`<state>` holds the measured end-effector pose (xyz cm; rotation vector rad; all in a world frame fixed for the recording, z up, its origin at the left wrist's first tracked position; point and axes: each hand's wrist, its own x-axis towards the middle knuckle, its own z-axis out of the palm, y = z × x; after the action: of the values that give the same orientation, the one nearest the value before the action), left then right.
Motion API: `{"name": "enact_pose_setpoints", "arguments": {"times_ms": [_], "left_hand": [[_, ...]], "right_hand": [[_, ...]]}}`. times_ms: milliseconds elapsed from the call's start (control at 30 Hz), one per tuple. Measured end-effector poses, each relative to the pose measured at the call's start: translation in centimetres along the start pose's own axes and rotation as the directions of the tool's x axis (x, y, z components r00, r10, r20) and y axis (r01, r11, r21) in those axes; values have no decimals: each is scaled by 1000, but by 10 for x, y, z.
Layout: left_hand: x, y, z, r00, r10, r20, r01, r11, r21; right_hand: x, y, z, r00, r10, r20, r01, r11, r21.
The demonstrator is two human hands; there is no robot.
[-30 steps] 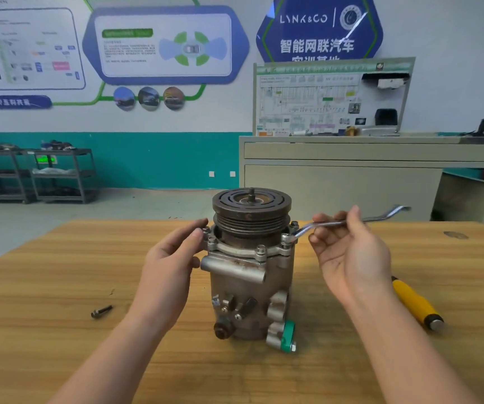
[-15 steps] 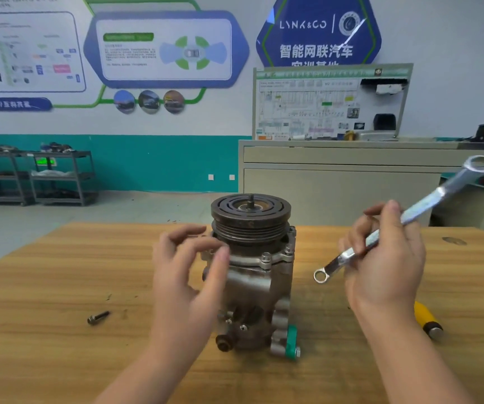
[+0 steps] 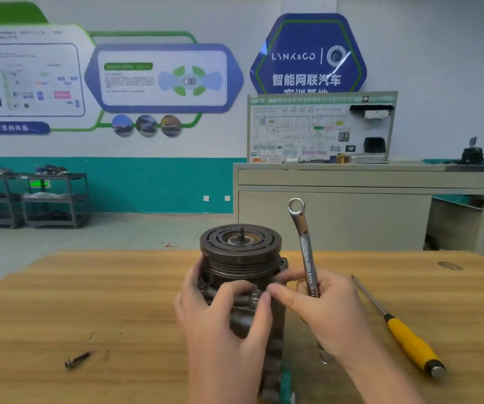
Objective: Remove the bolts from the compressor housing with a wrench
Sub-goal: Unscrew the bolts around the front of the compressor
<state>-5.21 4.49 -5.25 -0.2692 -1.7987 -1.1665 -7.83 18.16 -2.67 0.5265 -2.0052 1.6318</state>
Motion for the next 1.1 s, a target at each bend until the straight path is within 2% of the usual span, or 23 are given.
{"name": "enact_pose_setpoints", "arguments": {"times_ms": [100,200,267,333,433,533,600,633,700,767,800,900,967,1100], "left_hand": [[1,6,-6,998,56,-15,-56,998,-4],[6,8,-12,985,162,64,-163,986,17],[9,10,-16,973,196,125,-194,981,-28],[13,12,-20,969,183,164,-165,980,-114],[16,10,-34,967,165,195,-140,981,-134],[24,-8,-57,990,118,79,-117,993,-24],[39,-34,-77,999,-42,30,38,989,142],[48,-52,-87,986,-157,51,134,942,307],[64,-91,-107,900,-424,100,276,732,623],[68,-123,-121,783,-619,66,347,522,779],[67,-134,-126,742,-669,44,362,455,813],[63,-152,-126,670,-742,20,337,328,883],[61,-157,-122,639,-768,35,283,277,918],[58,-163,-119,654,-755,43,207,233,950]], "right_hand": [[2,-10,1,1000,-16,-25,21,980,197],[1,-21,0,1000,-20,3,17,914,406],[-3,-27,3,992,-61,108,8,897,443],[-6,-28,8,976,-91,197,-4,899,437],[-8,-28,13,967,-82,243,-23,915,403],[-8,-29,14,992,-39,117,-13,911,412],[-7,-27,11,999,-22,-23,31,888,459],[-6,-26,9,997,-6,-77,45,857,513],[-5,-25,7,990,40,-132,56,761,646],[-5,-26,9,981,47,-187,100,707,700],[-6,-26,10,971,17,-239,154,718,678],[-9,-28,15,892,-131,-434,358,790,498],[-13,-30,18,832,-215,-511,435,825,361],[-17,-31,25,782,-332,-527,508,830,231]]}}
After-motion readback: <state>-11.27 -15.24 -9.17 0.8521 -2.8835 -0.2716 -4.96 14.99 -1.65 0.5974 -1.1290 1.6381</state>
